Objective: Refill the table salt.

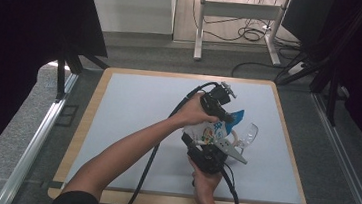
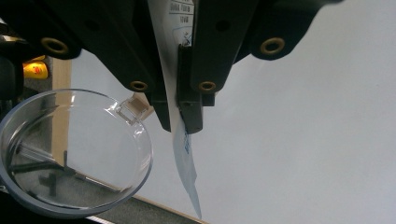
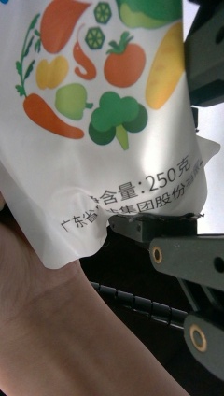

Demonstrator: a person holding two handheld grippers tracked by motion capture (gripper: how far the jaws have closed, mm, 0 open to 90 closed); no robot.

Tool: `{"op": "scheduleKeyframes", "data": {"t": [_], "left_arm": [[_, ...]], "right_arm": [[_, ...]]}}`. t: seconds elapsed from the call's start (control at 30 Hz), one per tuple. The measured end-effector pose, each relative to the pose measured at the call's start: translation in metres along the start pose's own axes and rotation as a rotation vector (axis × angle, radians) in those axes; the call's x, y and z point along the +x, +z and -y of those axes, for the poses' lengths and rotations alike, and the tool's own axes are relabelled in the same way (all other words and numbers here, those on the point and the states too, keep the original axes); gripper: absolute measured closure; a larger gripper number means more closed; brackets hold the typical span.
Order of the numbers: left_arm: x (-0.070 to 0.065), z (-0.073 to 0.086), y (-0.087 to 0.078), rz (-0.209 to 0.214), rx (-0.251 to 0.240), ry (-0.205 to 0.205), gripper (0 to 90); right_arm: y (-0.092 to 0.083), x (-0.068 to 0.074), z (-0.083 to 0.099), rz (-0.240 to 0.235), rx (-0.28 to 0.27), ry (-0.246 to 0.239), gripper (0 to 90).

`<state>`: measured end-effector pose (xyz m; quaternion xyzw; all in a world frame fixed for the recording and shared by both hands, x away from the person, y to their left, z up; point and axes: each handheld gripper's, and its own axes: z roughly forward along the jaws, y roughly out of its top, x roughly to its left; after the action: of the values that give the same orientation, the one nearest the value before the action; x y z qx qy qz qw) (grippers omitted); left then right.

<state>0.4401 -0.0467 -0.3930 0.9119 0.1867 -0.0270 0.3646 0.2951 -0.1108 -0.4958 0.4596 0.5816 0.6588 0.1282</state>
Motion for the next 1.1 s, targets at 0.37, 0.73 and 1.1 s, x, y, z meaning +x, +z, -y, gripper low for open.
{"op": "scheduleKeyframes", "data": {"t": [0.37, 0.73, 1.1], "left_arm": [[0.0005, -0.0019, 0.0007, 0.002, 0.001, -0.003, 89.8], [0.0016, -0.0002, -0.0001, 0.001, 0.005, -0.004, 89.8], [0.0024, -0.0002, -0.0006, -0.001, 0.008, -0.004, 89.8]], "right_arm": [[0.0011, -0.0002, -0.0014, 0.006, -0.003, 0.000, 59.1], [0.0028, 0.0010, -0.0005, 0.007, -0.003, -0.001, 59.2], [0.0035, 0.0014, -0.0007, 0.005, -0.003, -0.001, 59.3]]}}
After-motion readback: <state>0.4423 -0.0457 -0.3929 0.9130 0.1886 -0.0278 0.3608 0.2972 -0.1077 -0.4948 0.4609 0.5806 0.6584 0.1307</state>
